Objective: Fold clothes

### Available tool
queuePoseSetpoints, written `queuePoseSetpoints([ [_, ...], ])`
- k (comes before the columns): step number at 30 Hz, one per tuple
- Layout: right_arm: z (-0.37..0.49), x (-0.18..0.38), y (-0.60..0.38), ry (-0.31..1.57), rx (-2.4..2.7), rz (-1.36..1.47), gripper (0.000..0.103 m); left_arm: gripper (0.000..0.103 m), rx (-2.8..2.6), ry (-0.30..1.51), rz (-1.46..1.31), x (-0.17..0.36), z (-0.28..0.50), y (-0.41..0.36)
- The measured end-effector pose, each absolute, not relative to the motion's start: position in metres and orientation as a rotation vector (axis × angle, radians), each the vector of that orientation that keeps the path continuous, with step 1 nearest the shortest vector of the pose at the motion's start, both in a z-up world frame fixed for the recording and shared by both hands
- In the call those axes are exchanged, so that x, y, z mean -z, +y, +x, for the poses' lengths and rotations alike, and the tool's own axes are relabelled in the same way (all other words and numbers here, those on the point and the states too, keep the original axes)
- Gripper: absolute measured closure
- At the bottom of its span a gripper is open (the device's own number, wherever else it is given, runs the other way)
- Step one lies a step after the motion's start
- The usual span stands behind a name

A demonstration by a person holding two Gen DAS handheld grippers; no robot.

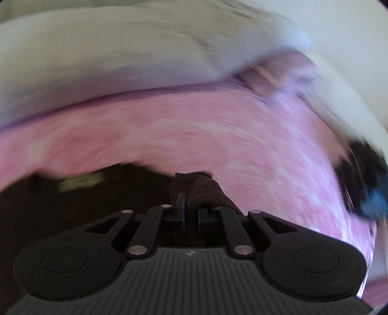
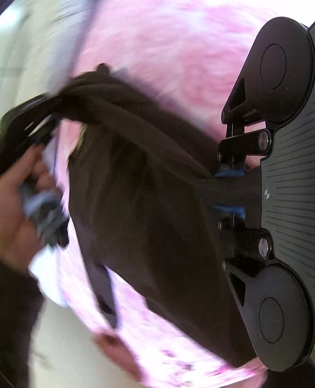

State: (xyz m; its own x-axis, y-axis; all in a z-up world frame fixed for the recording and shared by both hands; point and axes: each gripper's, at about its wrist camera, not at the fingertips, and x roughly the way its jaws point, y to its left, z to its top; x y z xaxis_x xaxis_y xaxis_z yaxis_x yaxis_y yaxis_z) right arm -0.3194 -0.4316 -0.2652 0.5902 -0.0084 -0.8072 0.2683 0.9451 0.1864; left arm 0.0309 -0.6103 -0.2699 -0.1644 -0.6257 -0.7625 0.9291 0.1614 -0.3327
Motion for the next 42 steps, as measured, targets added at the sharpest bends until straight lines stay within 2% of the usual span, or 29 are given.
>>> queuePoseSetpoints([
  [2, -0.311, 0.263, -0.415, 0.938, 0.098, 0.303, 0.078, 0.095, 1.346, 1.061, 0.35, 0.28, 0.053, -0.593],
  [6, -0.304, 0.285, -0.41, 0.992, 0.08, 0.528, 0.077, 0.095, 1.216, 1.128, 0.321, 0.298, 0.082, -0.563],
  [9, -0.315, 0.264, -0.433, 0.816, 0.197, 0.614, 0.076, 0.096, 1.184, 1.131, 0.32, 0.302, 0.098, -0.547],
  [10, -0.32, 0.255, -0.445, 0.738, 0.251, 0.635, 0.071, 0.096, 1.192, 1.134, 0.313, 0.303, 0.1, -0.543],
  [11, -0.315, 0.256, -0.452, 0.741, 0.303, 0.604, 0.058, 0.096, 1.199, 1.136, 0.306, 0.303, 0.102, -0.539],
  [12, -0.311, 0.257, -0.46, 0.743, 0.355, 0.573, 0.053, 0.097, 1.209, 1.135, 0.3, 0.302, 0.104, -0.535],
  [14, -0.302, 0.26, -0.474, 0.745, 0.458, 0.511, 0.052, 0.098, 1.238, 1.118, 0.288, 0.295, 0.103, -0.53],
  [18, -0.267, 0.296, -0.513, 0.707, 0.518, 0.642, 0.052, 0.1, 1.327, 1.064, 0.261, 0.272, 0.101, -0.522],
  [19, -0.261, 0.303, -0.521, 0.698, 0.521, 0.681, 0.052, 0.1, 1.367, 1.038, 0.266, 0.264, 0.098, -0.522],
  [21, -0.248, 0.317, -0.536, 0.679, 0.527, 0.757, 0.07, 0.1, 1.446, 0.987, 0.275, 0.249, 0.091, -0.521],
  [22, -0.242, 0.324, -0.544, 0.67, 0.53, 0.796, 0.085, 0.1, 1.482, 0.964, 0.283, 0.243, 0.087, -0.521],
  [23, -0.256, 0.321, -0.551, 0.651, 0.55, 0.856, 0.09, 0.1, 1.51, 0.954, 0.299, 0.241, 0.081, -0.523],
  [25, -0.277, 0.312, -0.561, 0.638, 0.585, 0.907, 0.092, 0.1, 1.572, 0.949, 0.329, 0.242, 0.066, -0.527],
  [27, -0.294, 0.294, -0.564, 0.658, 0.625, 0.844, 0.093, 0.1, 1.628, 0.956, 0.358, 0.248, 0.047, -0.531],
  [28, -0.302, 0.284, -0.565, 0.671, 0.648, 0.804, 0.101, 0.1, 1.652, 0.96, 0.372, 0.251, 0.038, -0.532],
  [35, -0.35, 0.234, -0.594, 0.793, 0.973, 0.308, 0.101, 0.098, 1.771, 0.987, 0.547, 0.279, -0.029, -0.533],
  [40, -0.343, 0.216, -0.56, 0.855, 1.086, -0.507, 0.1, 0.098, 1.757, 1.033, 0.584, 0.29, -0.04, -0.513],
  [42, -0.342, 0.215, -0.562, 0.83, 1.11, -0.642, 0.099, 0.097, 1.75, 1.045, 0.613, 0.296, -0.041, -0.505],
])
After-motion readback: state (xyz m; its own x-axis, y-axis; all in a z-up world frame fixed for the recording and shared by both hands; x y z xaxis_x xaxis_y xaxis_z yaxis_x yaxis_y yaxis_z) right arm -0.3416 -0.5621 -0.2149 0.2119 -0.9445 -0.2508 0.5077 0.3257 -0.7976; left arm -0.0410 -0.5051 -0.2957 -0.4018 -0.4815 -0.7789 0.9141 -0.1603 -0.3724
